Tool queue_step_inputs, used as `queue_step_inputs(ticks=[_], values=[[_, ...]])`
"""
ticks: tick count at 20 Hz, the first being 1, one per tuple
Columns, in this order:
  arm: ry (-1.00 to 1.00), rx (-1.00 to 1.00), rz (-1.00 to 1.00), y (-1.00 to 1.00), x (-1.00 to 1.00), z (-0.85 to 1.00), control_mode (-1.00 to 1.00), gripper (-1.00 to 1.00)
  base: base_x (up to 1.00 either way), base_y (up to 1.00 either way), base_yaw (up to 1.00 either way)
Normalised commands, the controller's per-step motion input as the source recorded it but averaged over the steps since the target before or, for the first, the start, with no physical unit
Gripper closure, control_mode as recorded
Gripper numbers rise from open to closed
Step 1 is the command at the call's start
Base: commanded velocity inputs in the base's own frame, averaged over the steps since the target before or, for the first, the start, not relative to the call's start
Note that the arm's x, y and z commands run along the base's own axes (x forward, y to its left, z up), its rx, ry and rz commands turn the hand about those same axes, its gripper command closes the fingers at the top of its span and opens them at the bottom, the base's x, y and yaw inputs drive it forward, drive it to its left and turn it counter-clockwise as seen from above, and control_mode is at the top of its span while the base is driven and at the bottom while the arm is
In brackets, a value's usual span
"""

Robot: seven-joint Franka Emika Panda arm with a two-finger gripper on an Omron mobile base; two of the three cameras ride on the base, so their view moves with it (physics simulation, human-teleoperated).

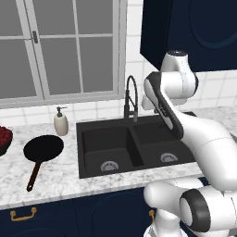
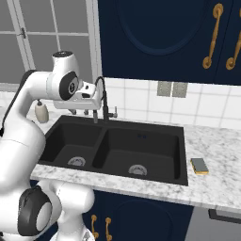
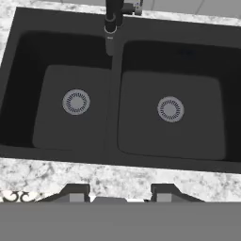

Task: Pick the pan and sponge and place them into the sink. Then turn on the water.

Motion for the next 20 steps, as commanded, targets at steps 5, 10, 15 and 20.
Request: queue_step_inputs(ticks=[5, 10, 15, 20], values=[[0.0, 0.0, 0.0, 0.0, -0.22, -0.01, -1.0, -1.0, 0.0, 0.0, 0.0], [0.0, 0.0, 0.02, 0.43, -0.57, -0.24, -1.0, -1.0, 0.0, 0.0, 0.0], [0.0, 0.0, 0.0, 0.82, -0.46, -0.2, -1.0, -1.0, 0.0, 0.0, 0.0], [0.0, 0.06, -0.01, 0.73, -0.29, -0.12, -1.0, -1.0, 0.0, 0.0, 0.0]])
